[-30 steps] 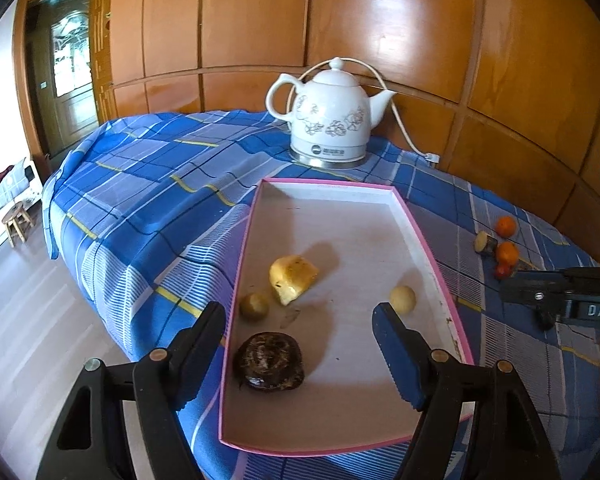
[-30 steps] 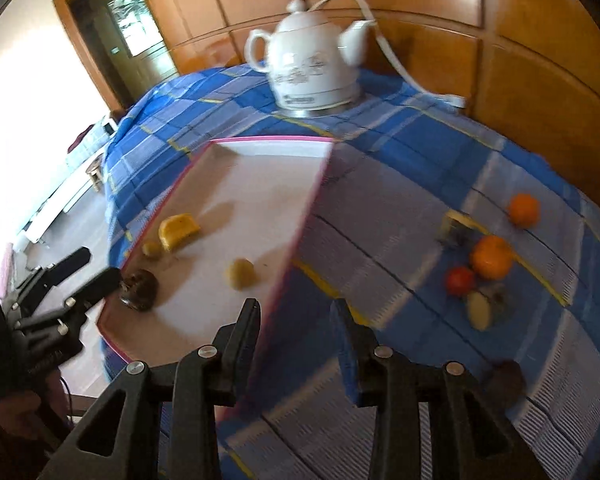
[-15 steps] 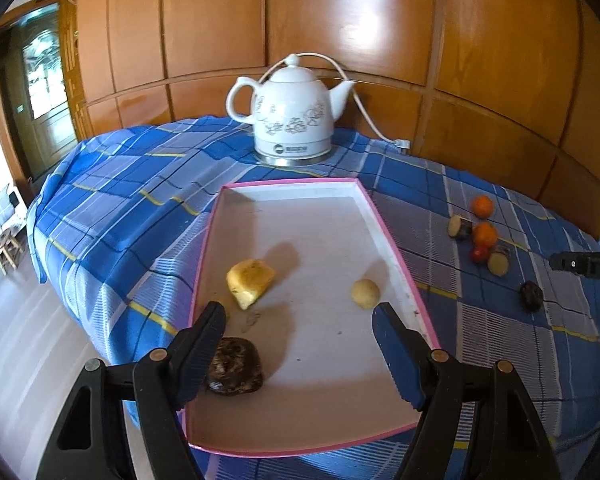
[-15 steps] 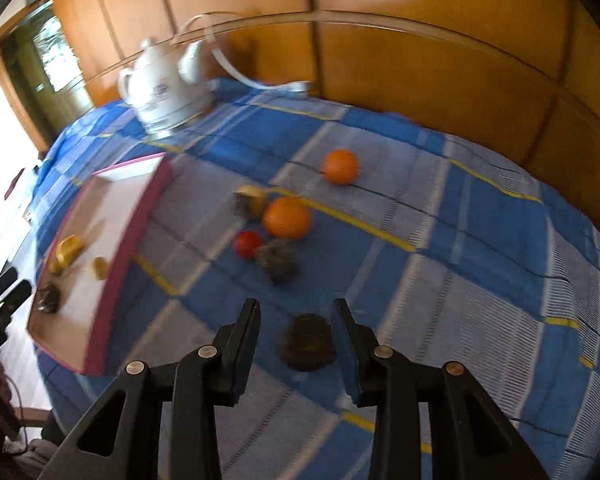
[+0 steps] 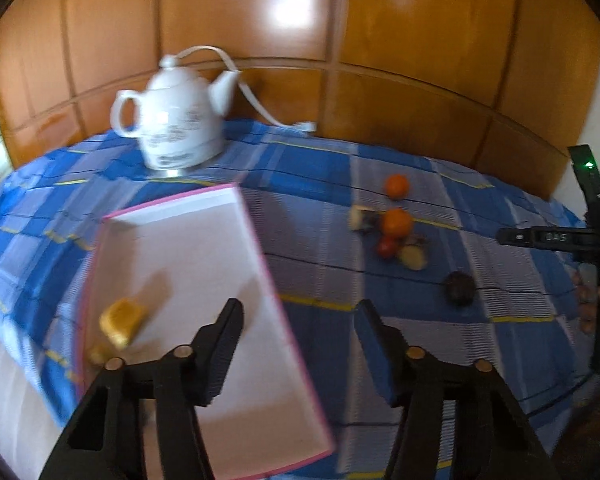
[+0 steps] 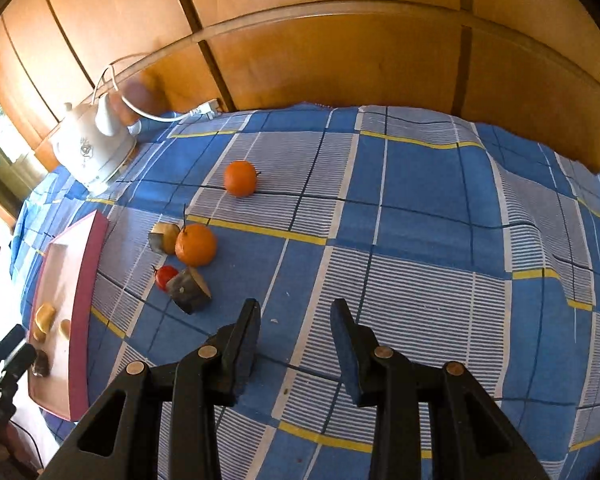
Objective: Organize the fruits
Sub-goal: 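Move the left tool to the bark-covered log piece and grasp it, then carry the log piece into the tray with the left tool while the right tool grasps a mandarin, then carry the mandarin with the right tool into the tray and release it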
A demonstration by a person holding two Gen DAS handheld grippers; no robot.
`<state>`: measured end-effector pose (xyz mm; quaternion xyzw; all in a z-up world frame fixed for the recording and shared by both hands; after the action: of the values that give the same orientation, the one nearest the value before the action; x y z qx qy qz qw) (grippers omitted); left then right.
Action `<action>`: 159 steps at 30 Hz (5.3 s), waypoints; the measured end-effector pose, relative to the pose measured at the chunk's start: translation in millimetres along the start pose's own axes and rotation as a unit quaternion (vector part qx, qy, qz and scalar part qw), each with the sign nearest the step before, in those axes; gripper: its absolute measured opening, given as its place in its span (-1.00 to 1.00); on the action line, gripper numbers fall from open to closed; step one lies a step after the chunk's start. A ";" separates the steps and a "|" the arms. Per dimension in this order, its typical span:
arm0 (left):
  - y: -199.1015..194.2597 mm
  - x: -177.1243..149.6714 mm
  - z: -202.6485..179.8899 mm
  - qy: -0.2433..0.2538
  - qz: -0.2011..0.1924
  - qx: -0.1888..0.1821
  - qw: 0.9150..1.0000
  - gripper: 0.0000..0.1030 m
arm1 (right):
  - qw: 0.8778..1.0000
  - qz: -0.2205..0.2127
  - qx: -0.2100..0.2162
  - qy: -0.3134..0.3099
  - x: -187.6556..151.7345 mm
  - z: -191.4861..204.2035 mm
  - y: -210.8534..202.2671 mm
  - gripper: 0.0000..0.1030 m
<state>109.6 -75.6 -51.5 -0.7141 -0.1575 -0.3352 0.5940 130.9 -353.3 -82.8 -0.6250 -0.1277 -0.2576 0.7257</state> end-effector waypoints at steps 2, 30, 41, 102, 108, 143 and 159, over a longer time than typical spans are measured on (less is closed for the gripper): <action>7.9 6.4 -13.3 0.009 0.005 -0.013 1.000 0.00 | 1.000 0.005 0.000 0.007 -0.4 -1.9 0.1 -0.29; 162.9 72.8 -61.0 -0.045 0.117 -0.065 0.990 -0.25 | 0.999 0.016 0.039 0.011 2.7 14.6 -5.6 -0.29; 155.8 68.5 -54.0 -0.050 0.096 -0.082 0.991 -0.55 | 0.999 0.017 0.036 -0.003 1.7 15.2 -2.0 -0.29; 92.2 -44.9 -87.9 0.048 0.055 -0.117 0.990 -0.52 | 0.996 0.063 -0.014 -0.063 74.9 39.4 66.3 -0.31; 92.0 -44.0 -88.3 0.047 0.060 -0.116 0.990 -0.53 | 0.992 0.090 -0.047 -0.071 15.5 2.1 40.0 -0.31; 88.0 29.7 166.6 -0.167 0.042 0.071 0.983 -0.24 | 0.992 0.092 -0.044 -0.068 -20.6 -7.2 54.0 -0.31; 11.2 6.3 118.3 -0.147 -0.025 0.091 0.985 0.10 | 0.992 0.091 -0.047 -0.069 -19.8 -6.6 54.2 -0.31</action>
<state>155.7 33.4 -63.8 -0.6943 -0.2906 -0.2257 0.6185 142.4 -350.8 -139.7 -0.6838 -0.1077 -0.1520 0.7055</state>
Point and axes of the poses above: each gripper's, at about its wrist camera, not at the fingertips, and y roughly the way its jaws point, z to its left, x to its top, the point moved 7 cm from there along y, roughly the way its jaws point, and after that the axes turned 1 degree about z, right-handed, at the moved point
